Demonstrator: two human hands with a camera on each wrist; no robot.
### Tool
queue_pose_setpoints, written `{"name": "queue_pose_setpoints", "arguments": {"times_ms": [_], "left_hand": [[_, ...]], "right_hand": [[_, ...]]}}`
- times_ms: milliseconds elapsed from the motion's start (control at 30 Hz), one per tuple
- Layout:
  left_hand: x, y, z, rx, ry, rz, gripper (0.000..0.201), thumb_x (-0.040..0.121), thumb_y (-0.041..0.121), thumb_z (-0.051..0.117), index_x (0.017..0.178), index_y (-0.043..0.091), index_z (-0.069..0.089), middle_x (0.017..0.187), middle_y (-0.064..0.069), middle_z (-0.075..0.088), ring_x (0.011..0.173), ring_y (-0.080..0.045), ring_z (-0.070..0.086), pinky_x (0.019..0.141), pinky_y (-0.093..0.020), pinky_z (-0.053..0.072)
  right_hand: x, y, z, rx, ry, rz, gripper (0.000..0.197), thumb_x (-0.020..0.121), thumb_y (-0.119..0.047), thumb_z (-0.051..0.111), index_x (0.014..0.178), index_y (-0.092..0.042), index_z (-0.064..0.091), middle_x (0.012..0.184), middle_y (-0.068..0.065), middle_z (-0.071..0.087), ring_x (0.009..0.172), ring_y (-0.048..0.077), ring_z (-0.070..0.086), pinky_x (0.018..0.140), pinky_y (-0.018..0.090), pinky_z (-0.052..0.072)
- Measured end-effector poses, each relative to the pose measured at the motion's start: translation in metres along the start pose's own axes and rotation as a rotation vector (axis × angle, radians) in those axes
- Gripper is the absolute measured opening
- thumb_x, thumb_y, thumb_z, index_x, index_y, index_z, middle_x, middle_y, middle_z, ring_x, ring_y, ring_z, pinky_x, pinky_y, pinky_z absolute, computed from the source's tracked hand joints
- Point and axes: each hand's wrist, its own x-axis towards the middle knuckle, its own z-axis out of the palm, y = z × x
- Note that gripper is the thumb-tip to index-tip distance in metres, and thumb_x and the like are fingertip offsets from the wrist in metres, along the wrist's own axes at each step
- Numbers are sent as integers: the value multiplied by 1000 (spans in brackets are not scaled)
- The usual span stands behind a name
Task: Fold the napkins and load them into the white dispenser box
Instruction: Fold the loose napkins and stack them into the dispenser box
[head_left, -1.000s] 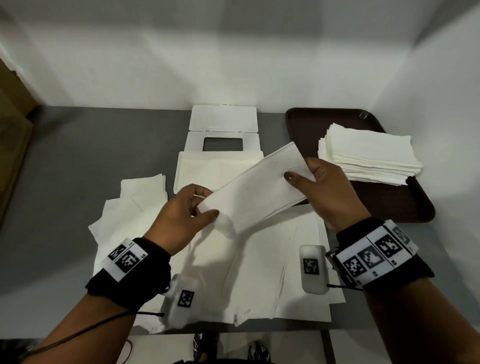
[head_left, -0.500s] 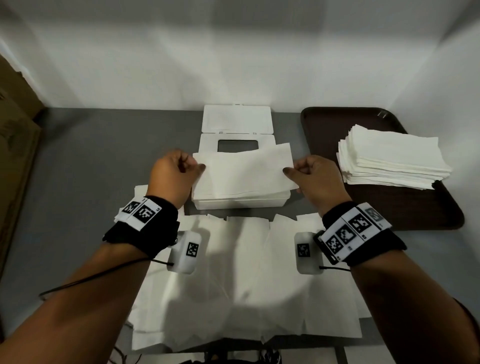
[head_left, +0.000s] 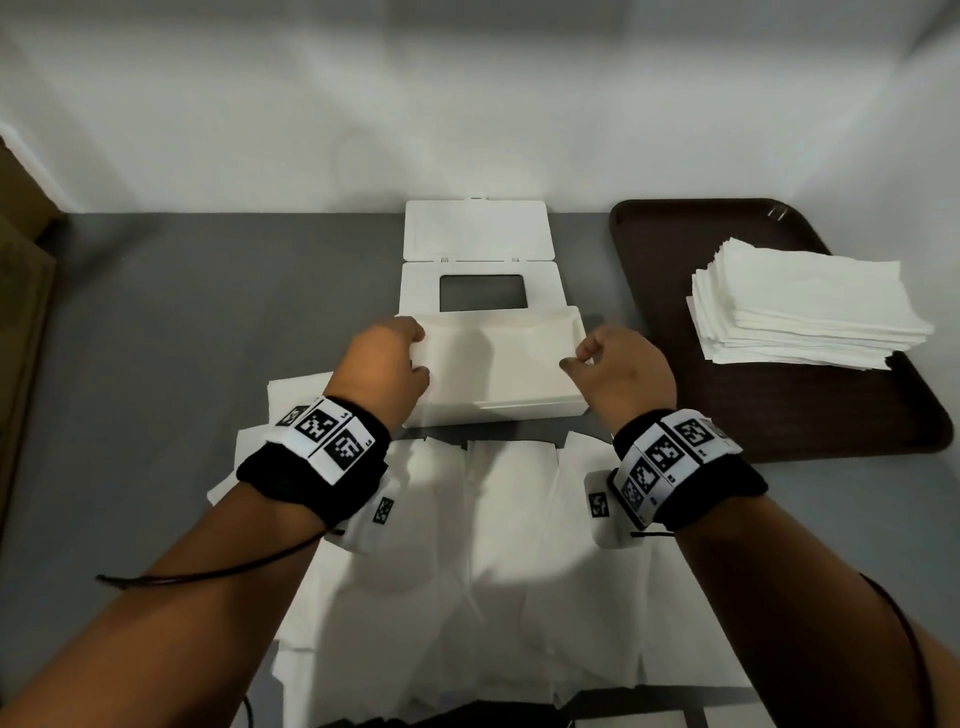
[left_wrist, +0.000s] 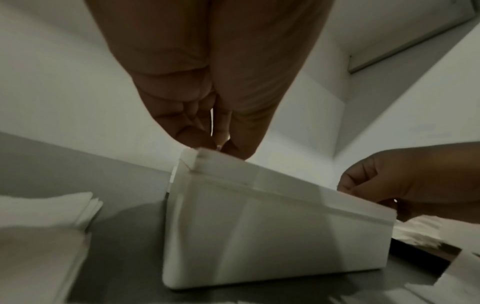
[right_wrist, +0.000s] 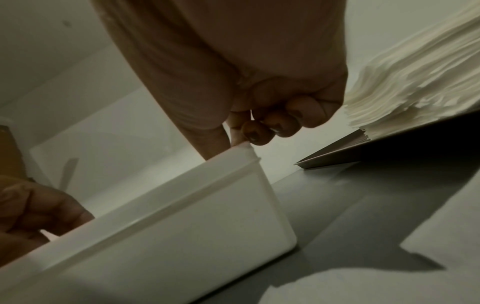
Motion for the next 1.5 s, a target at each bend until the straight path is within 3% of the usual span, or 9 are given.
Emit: {"name": "queue_pose_setpoints", "arguments": {"times_ms": [133,233,400,633,733,867,1000,1200,1500], "left_hand": [[0,-2,4,65,-11,0,42,82,13,67,123,11,57,123,-12,52,106,-30,58,93,-34,44],[-3,-2,6,84,74,-1,46,77,15,73,121,13,58,124,-9,39,103,-30,54,93,-36,47],[-13,8,3,72,171,46,37,82,25,69,117,13,61,122,-10,42,109,-29,50,91,-35,45],[-58,38,22,-100,108,167,23,84,29,66,105,19,64,107,2,45,81,-16,51,77,-26,45],[-78,47,41,-149,25,209,15,85,26,64,98,17,65,95,4,48,80,-11,53,76,-22,43],[-96,56,66,-66,-204,154,21,87,34,60,101,18,59,96,3,57,74,-8,46,71,-20,34],[-108,66,82,-3,-306,35,34,86,40,61,108,15,56,107,-3,53,84,-19,55,82,-30,47],[-117,77,94,63,-306,-59,51,76,47,70,111,13,53,112,-6,48,101,-26,53,89,-39,47],[-120,88,103,-1,-252,-152,58,71,33,80,113,7,49,115,-12,50,103,-29,54,88,-36,45]], "right_hand": [[0,-3,2,-45,-5,-6,18,82,-33,69,79,-24,54,90,-3,59,85,20,58,70,29,43],[0,-7,0,-28,-11,1,23,79,-32,73,86,-21,54,95,-3,57,83,18,56,69,28,39],[-3,-9,-24,56,-29,-7,31,77,-33,75,95,-17,55,97,-4,52,82,17,53,70,29,38],[-32,31,-49,85,-274,-92,20,80,-33,74,79,-20,60,68,-9,52,63,5,49,55,19,31],[-46,47,-49,-12,-414,-114,20,79,-33,76,86,-20,63,79,-6,57,75,12,54,63,22,36],[-57,61,-42,-136,-437,-103,48,74,-38,79,113,-19,60,112,0,56,106,17,55,88,28,43],[-62,65,-36,-267,-462,-132,70,71,-47,79,129,-20,51,131,4,50,121,24,47,103,37,40],[-71,69,-34,-303,-430,-165,68,73,-50,76,129,-21,51,128,7,48,123,28,42,102,42,41],[-73,68,-33,-315,-418,-188,61,73,-50,76,123,-21,55,126,6,51,122,28,44,98,43,44]]}}
